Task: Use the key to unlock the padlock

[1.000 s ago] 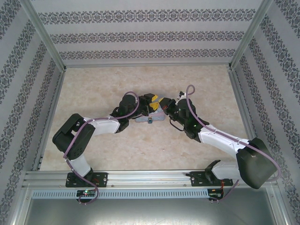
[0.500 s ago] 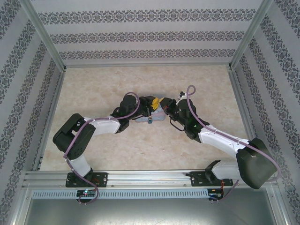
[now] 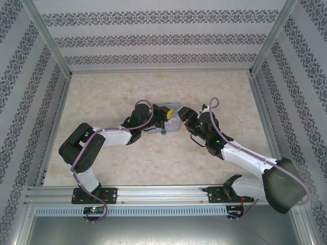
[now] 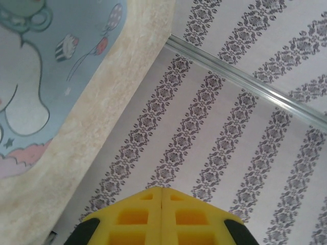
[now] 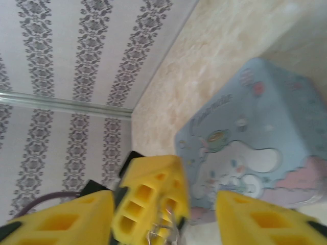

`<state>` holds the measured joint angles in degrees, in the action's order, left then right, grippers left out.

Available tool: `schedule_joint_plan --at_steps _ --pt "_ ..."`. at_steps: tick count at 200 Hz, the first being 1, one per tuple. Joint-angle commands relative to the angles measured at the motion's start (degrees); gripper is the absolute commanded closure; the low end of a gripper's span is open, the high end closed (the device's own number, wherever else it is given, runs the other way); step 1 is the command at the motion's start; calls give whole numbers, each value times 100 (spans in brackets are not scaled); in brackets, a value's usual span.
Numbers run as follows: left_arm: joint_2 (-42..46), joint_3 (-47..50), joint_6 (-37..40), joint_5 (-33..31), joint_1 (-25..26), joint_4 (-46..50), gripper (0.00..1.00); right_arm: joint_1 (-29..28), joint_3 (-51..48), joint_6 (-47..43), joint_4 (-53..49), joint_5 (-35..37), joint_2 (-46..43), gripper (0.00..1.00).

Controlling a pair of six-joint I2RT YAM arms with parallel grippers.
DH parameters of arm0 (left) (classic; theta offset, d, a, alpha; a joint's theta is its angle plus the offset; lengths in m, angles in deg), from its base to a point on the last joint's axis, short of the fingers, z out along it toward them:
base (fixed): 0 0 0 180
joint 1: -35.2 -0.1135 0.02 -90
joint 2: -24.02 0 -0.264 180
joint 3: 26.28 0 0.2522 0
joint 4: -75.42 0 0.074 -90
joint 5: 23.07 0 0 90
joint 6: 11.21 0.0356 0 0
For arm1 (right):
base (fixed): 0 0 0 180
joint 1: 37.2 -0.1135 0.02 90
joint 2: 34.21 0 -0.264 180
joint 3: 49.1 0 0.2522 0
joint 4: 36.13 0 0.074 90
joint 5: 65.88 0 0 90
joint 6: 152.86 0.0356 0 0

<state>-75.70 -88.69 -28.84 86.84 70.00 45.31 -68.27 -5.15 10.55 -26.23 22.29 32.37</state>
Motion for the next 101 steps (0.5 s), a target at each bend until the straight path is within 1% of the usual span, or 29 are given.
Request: schedule_joint_plan --at_steps 1,27,51,63,78,89,101 --pt "-36 -335 1427 330 -271 175 100 330 -275 -136 -377 -76 -494 36" --pt "-52 -759 2821 976 -531 430 100 712 -391 -340 -754 -414 -875 35" --pt "60 -1261 4302 1522 -668 830 100 988 -336 -553 -645 -983 -820 36" --pt "211 -1476 5119 1585 -676 1323 100 1070 -243 -636 -478 -1297 -681 37" --pt "390 -1699 5879 1657 -677 1800 100 1103 -69 -715 -234 -1679 -466 37" --pt "571 -1820 6403 1586 -666 2228 100 1098 106 -774 -134 -1950 -344 38" --pt "789 -1913 6867 1443 -658 2647 100 1069 254 -802 -24 -2089 -228 40"
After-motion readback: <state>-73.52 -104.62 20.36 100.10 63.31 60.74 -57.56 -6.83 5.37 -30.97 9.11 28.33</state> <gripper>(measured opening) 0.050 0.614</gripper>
